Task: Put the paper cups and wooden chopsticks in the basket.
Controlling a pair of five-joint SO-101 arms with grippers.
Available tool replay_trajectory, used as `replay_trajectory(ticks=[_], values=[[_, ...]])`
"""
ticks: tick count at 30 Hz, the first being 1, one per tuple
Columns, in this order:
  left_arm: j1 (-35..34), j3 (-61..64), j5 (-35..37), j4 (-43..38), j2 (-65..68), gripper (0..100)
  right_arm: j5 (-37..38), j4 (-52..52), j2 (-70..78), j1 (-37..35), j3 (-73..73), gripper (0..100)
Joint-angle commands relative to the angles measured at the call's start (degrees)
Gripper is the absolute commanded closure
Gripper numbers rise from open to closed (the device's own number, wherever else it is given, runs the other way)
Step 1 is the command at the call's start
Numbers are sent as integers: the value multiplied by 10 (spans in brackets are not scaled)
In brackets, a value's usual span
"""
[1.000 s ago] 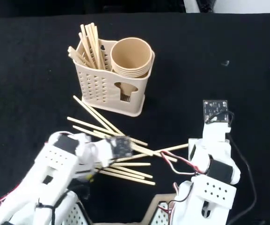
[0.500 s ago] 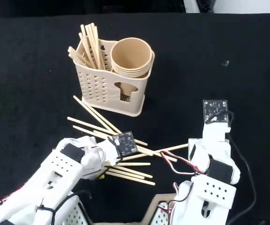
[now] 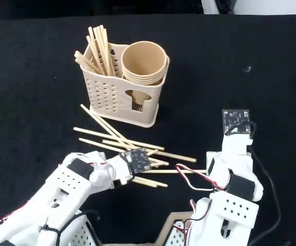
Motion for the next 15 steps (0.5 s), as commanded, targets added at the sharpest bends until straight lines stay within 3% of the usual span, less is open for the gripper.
replay_trajectory(ticks=[1, 15], values=[[7, -4, 7, 18, -5, 961, -4, -13, -10, -10, -3, 928], [7, -206, -35, 300, -5, 970, -4, -13, -10, -10, -3, 928]])
